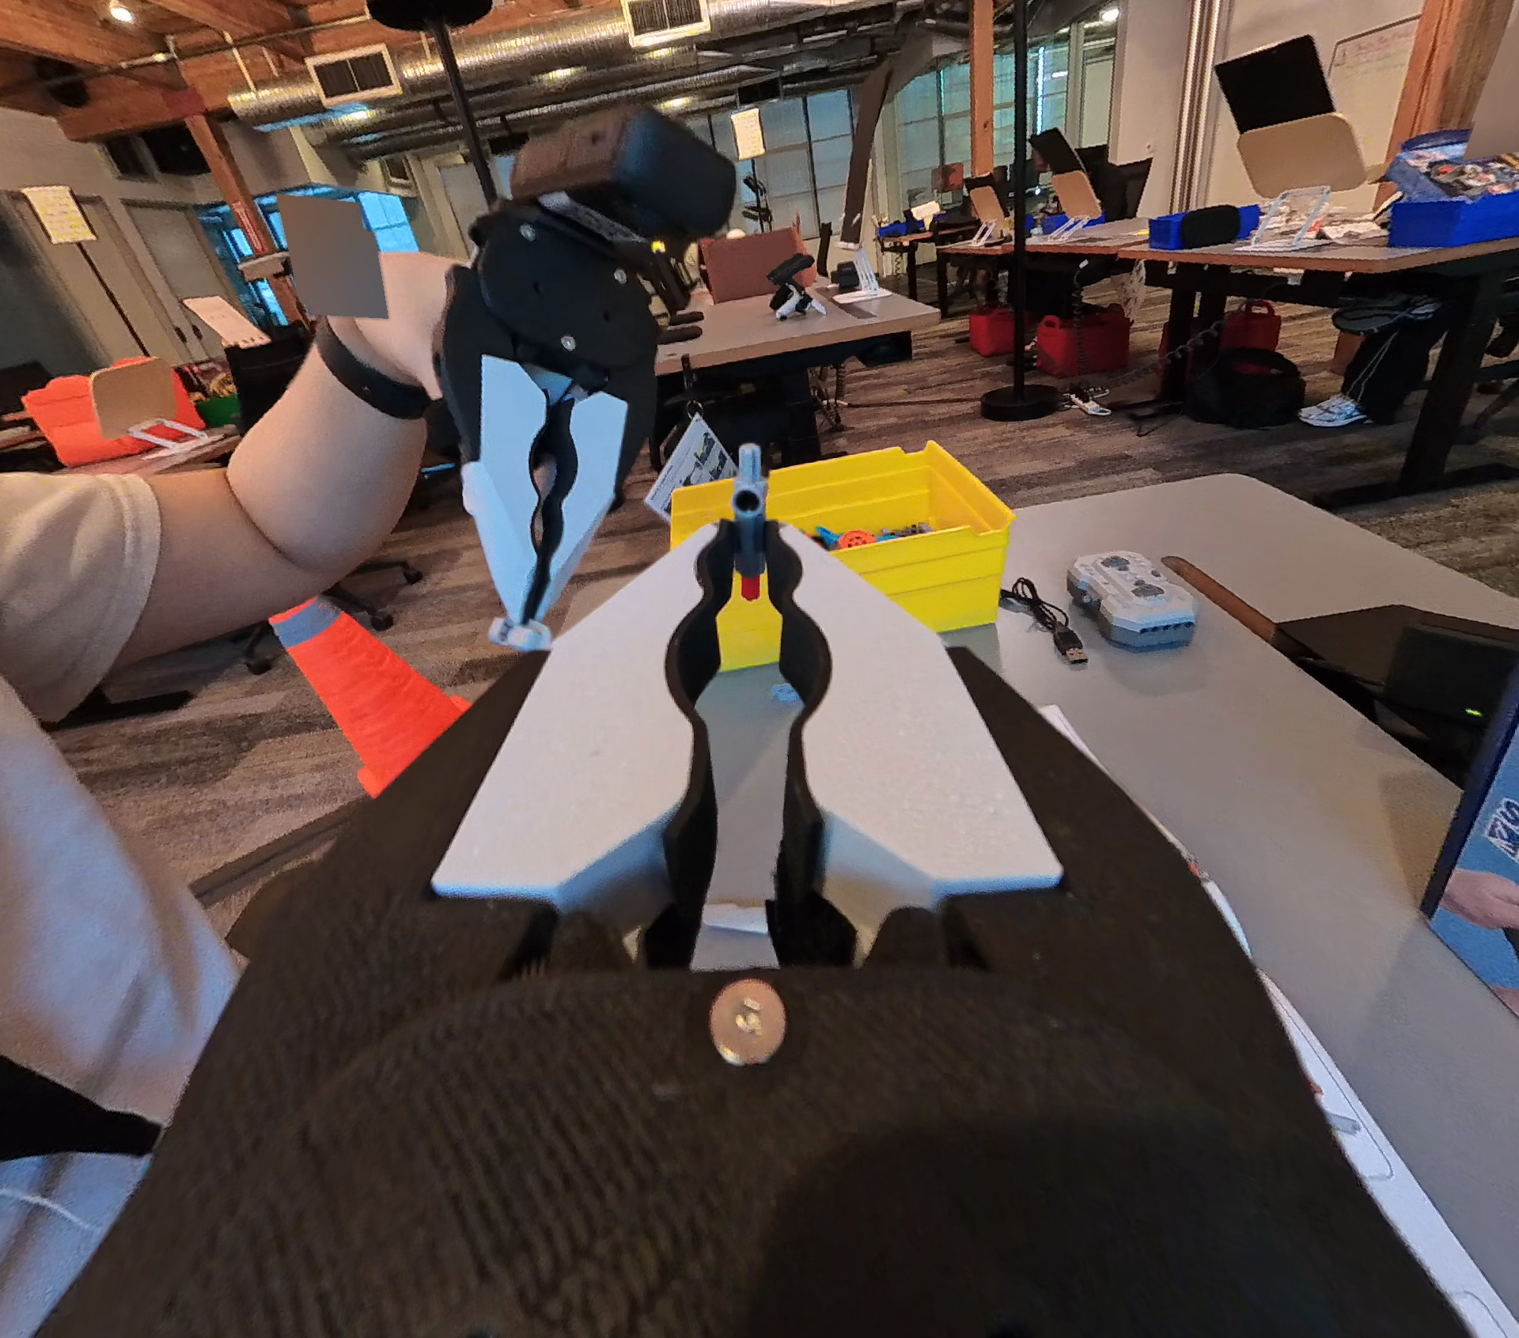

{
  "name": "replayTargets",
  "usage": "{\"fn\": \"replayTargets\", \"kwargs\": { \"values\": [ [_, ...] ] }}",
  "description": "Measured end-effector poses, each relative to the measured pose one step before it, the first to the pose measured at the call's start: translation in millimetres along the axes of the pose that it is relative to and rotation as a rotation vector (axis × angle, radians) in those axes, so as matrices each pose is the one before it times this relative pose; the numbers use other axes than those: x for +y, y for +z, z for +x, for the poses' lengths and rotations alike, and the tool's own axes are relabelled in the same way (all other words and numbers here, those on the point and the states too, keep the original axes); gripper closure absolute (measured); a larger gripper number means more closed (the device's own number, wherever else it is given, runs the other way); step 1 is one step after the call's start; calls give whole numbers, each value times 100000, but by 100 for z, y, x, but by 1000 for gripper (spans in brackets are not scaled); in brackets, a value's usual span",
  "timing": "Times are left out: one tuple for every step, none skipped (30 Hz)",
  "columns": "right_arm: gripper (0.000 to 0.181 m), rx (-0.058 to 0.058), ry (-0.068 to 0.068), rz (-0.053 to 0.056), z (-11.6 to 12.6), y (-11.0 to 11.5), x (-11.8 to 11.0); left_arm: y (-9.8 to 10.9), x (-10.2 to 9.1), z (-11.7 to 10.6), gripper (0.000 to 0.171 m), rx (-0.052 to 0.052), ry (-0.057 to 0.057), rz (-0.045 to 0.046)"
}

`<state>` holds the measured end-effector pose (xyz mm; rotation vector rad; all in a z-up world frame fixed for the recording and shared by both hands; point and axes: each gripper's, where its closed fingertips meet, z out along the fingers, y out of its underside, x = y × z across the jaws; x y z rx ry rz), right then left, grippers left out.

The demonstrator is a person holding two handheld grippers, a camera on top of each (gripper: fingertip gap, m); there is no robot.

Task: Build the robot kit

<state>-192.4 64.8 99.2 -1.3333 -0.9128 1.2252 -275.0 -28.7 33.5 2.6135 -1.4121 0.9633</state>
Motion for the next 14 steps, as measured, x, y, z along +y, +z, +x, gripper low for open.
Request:
{"fn": "replayTargets", "kwargs": {
  "values": [
    [176, -40, -659, -1719, -31, 97, 260, 22, 29, 208, 171, -240, 720, -381],
    [176, -290, -694, -2057, -48, 105, 313, 58, 96, 259, 171, 39, 1005, -812],
    [176, -357, -442, -2626, -17, 113, 420, 69, 171, 415, 171, 1133, 982, -1330],
    [176, -100, 68, -4229, 95, 154, 690, 69, 209, 260, 171, 386, 523, -1720],
    [176, 458, 1206, -6742, 287, 200, 1117, 44, 218, 149, 171, -186, 107, -1967],
    [176, -129, 2830, -9169, 316, 295, 1598, 52, 322, 240, 171, 698, 252, -2860],
    [176, -2181, 4737, -11210, 80, 424, 2022, 54, 306, 320, 171, 1406, 355, -3303],
    [176, -2409, 4062, -10391, 40, 542, 1928, 31, 231, 240, 171, 1183, -428, -3104],
    [176, 674, 1349, -5779, 434, 613, 1274, 0, 66, 260, 171, 1316, -896, -2542],
    [176, 648, 644, -4272, 356, 654, 968, -56, -207, 349, 171, 1804, -844, -1033],
    [176, -1590, 1947, -5146, -16, 692, 1002, -37, -140, 271, 171, 1121, -874, -1345],
    [176, -3154, 2774, -6543, -300, 703, 1185, 2, 28, 264, 171, 886, -487, -2232],
    [176, -2634, 2262, -7836, -256, 712, 1382, 24, -22, 363, 171, 1390, 268, -1607],
    [176, 229, 786, -8089, 138, 746, 1435, 27, -114, 378, 171, 1633, 349, -677]
  ]
}}
